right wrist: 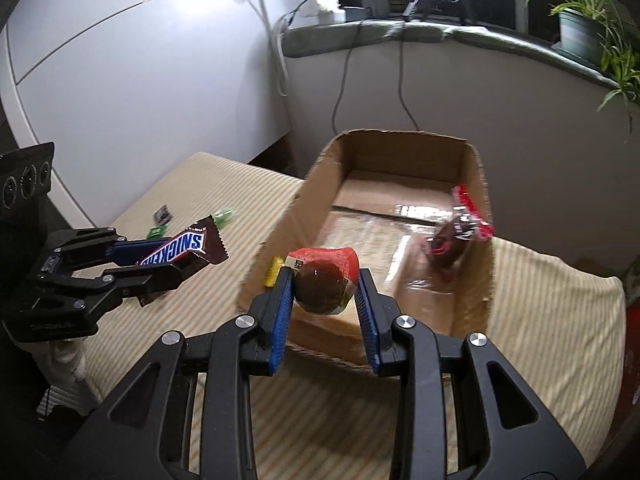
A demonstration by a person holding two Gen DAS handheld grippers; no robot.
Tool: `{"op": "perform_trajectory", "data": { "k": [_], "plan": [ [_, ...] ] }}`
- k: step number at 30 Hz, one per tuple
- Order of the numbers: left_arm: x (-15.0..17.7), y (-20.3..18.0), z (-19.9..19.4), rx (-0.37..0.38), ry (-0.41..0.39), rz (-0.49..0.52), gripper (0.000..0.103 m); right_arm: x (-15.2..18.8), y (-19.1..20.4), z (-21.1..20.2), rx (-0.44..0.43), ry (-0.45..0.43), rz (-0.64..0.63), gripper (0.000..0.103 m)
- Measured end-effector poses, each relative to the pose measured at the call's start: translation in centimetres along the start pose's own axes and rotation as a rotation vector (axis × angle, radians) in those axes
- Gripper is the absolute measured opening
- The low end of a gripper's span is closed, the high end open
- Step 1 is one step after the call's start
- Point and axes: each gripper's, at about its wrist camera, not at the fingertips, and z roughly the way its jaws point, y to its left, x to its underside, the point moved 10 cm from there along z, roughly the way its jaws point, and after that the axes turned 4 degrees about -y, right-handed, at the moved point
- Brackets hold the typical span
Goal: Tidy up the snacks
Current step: 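Carry the Snickers bar and chocolate ball over the box with both grippers, then open both grippers to drop the Snickers bar and chocolate ball into the box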
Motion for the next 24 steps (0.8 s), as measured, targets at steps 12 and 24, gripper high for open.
{"op": "perform_trajectory", "data": {
  "k": [12,24],
  "plan": [
    [-2.0,-2.3,3.7,0.016,0.009,0.025,0.028,0.8,-4.6,1.2,0.075,0.015,0.026,0.032],
    [-2.3,-3.5,5.9,0.019,0.034,0.049,0.029,1.1,-5.6,2.1,0.081,0.031,0.016,0.033]
  ]
}}
